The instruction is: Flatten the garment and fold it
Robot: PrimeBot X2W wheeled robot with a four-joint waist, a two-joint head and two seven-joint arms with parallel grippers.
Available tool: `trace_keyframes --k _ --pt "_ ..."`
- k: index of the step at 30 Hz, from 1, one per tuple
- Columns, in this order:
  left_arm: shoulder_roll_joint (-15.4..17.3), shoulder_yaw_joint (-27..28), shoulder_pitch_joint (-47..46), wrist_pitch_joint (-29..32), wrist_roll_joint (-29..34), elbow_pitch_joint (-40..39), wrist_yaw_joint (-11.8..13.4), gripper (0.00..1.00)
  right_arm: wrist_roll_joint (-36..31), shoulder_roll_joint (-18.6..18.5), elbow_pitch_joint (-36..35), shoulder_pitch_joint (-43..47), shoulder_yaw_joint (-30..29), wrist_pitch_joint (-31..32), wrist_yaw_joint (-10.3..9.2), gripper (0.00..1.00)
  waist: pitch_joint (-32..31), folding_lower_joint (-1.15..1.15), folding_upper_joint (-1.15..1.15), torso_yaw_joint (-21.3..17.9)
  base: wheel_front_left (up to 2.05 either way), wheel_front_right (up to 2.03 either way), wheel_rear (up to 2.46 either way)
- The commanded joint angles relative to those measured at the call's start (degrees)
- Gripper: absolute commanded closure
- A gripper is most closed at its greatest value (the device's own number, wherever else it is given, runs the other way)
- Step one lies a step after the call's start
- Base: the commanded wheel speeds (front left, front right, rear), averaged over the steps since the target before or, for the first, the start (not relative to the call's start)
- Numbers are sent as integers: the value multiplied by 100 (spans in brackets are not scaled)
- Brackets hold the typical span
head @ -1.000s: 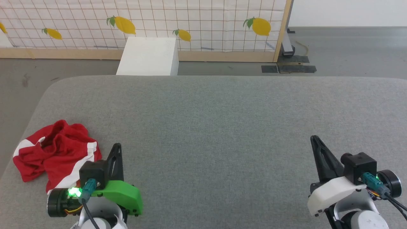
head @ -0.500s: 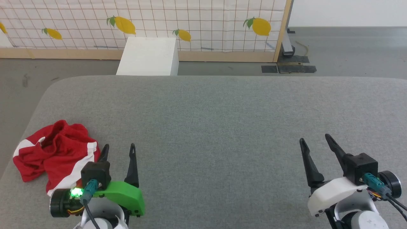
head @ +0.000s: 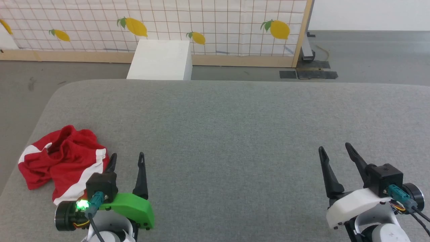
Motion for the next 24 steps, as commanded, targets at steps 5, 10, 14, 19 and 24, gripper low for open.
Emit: trace_keyframes --k 5,10,14,19,24 --pt "-2 6 10 -114 -107 49 41 0 97 1 69 53 -13 -114 -2 0 -3 0 0 122 0 0 0" --pt "-4 16 18 -174 -156 74 58 0 152 1 118 65 -2 -175 -2 0 -7 0 0 260 0 0 0" --pt "-5 27 30 -221 -199 94 73 0 179 1 155 84 -6 -222 -2 0 -11 0 0 383 0 0 0" --pt "-7 26 47 -281 -249 119 89 0 227 1 209 101 -8 -282 -2 0 -10 0 0 561 0 0 0" --pt "-9 22 73 -339 -300 142 111 0 276 1 257 119 -8 -340 -3 0 -10 0 0 739 0 0 0"
